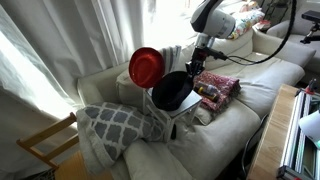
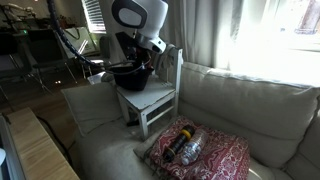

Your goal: Put the black and red hats on the seat of the white chair.

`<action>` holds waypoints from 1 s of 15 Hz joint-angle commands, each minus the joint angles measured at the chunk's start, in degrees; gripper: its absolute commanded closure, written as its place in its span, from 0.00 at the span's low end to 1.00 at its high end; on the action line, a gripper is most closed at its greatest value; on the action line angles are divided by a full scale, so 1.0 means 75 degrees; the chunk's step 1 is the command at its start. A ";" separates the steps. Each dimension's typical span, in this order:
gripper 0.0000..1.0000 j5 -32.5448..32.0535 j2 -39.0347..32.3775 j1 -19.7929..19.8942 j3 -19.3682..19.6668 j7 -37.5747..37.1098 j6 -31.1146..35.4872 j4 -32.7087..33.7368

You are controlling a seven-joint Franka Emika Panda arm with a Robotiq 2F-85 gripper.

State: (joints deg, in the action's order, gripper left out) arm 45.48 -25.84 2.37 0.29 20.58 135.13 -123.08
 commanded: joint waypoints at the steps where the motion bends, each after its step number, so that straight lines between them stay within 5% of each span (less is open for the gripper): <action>1: 0.99 -0.0853 -0.0176 0.0097 0.0069 -0.0586 0.0037 0.0065; 11: 0.99 -0.1928 -0.0227 0.0185 0.0191 -0.2751 -0.0182 0.0062; 12: 0.71 -0.1945 -0.0211 0.0204 0.0168 -0.2856 -0.0133 0.0065; 15: 0.57 -0.1911 0.0042 0.0319 0.0040 -0.2866 -0.0393 0.0094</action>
State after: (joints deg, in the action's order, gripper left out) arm 32.65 -27.19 3.47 1.52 0.87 134.97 -122.88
